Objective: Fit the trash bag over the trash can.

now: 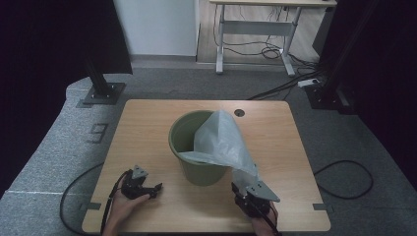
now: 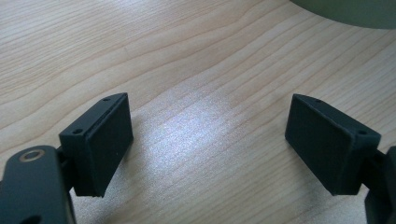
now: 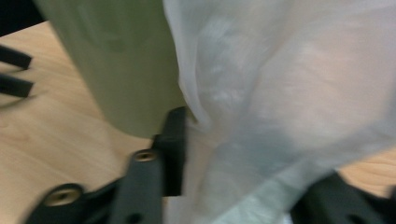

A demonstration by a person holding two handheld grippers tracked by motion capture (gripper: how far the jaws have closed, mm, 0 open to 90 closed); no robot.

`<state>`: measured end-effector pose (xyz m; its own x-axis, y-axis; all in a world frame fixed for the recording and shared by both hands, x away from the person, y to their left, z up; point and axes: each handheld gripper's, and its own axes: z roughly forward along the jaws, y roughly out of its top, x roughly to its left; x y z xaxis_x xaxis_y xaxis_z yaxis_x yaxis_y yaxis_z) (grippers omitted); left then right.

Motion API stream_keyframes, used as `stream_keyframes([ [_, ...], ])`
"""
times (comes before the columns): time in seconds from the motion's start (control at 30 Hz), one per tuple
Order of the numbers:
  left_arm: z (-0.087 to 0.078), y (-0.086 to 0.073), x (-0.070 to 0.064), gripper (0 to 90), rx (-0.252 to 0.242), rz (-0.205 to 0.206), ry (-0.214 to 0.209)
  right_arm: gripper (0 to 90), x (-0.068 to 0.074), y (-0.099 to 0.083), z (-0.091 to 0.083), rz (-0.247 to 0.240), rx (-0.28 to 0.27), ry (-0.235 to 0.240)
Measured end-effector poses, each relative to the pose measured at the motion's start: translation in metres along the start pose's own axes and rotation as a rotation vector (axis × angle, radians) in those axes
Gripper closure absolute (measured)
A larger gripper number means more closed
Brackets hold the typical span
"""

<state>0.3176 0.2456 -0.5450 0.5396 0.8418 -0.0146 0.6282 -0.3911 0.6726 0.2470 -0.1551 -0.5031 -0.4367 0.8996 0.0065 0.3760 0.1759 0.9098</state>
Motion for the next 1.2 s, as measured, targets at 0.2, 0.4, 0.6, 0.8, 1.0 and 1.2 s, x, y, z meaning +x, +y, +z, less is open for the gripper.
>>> stream_keyframes([
  [0.2, 0.000, 0.000, 0.000, 17.3, -0.003, -0.011, 0.012, 86.5, -0.018, 0.007, -0.010, -0.004, -0.040, -0.008],
  [0.4, -0.010, 0.004, -0.001, 25.9, -0.058, -0.050, 0.041, 88.0, -0.037, 0.023, -0.023, -0.018, -0.091, -0.009],
  [0.6, -0.038, 0.017, -0.012, 31.5, -0.178, -0.061, -0.008, 88.1, -0.049, 0.047, -0.035, -0.047, -0.156, -0.004],
  [0.8, -0.069, 0.030, -0.029, 32.3, -0.242, 0.000, -0.055, 88.0, -0.060, 0.073, -0.039, -0.081, -0.203, 0.074],
  [1.0, -0.103, 0.047, -0.052, 34.0, -0.320, 0.089, -0.056, 88.1, -0.067, 0.095, -0.035, -0.089, -0.215, 0.175],
  [1.2, -0.124, 0.074, -0.079, 35.0, -0.401, 0.177, -0.066, 88.0, -0.061, 0.116, -0.034, -0.136, -0.206, 0.194],
])
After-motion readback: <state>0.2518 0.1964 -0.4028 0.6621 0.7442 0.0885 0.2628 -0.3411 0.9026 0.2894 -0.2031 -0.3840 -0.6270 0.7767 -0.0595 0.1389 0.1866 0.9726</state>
